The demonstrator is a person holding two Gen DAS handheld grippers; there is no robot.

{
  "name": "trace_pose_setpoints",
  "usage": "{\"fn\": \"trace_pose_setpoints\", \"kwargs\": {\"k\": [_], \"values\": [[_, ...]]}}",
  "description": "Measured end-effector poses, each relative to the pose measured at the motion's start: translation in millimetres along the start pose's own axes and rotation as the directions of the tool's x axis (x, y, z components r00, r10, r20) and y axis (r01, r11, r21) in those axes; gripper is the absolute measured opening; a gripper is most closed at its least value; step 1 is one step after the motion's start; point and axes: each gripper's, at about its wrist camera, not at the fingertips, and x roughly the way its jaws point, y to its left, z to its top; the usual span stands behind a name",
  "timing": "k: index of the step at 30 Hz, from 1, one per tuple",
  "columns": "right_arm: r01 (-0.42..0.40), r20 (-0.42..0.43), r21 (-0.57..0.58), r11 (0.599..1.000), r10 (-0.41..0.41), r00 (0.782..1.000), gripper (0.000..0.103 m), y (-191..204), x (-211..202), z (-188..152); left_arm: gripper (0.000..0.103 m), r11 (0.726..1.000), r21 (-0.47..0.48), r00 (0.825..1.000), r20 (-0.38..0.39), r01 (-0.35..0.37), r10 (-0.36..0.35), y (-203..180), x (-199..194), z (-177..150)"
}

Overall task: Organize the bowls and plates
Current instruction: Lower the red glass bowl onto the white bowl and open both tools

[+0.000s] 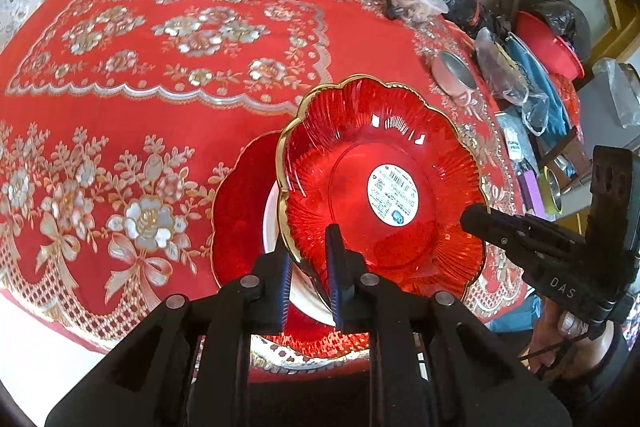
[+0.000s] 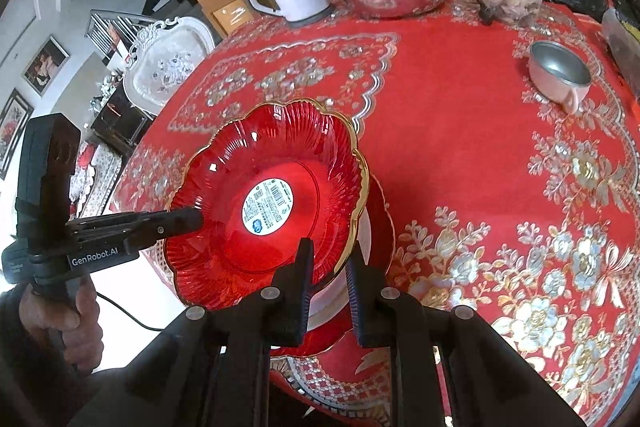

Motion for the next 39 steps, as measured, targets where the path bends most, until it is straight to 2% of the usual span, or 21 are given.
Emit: {"fn": "trace_pose_setpoints", "kwargs": {"k": [31, 39], "values": [[-0.001, -0.03, -0.001, 1.0, 0.001, 1.0, 0.016, -10.3, 26.7, -15.7, 0.015, 0.999, -0.02, 0.999, -0.046, -0.029, 0.028, 8.4, 21.6, -13.1], [-0.011, -0.022, 0.01, 1.0, 0.012, 1.0, 0.02, -12.2, 24.4, -18.0, 0.015, 0.999, -0.027, 0.998, -0.05, -0.038, 0.037, 8.7, 22.8, -12.2]]}}
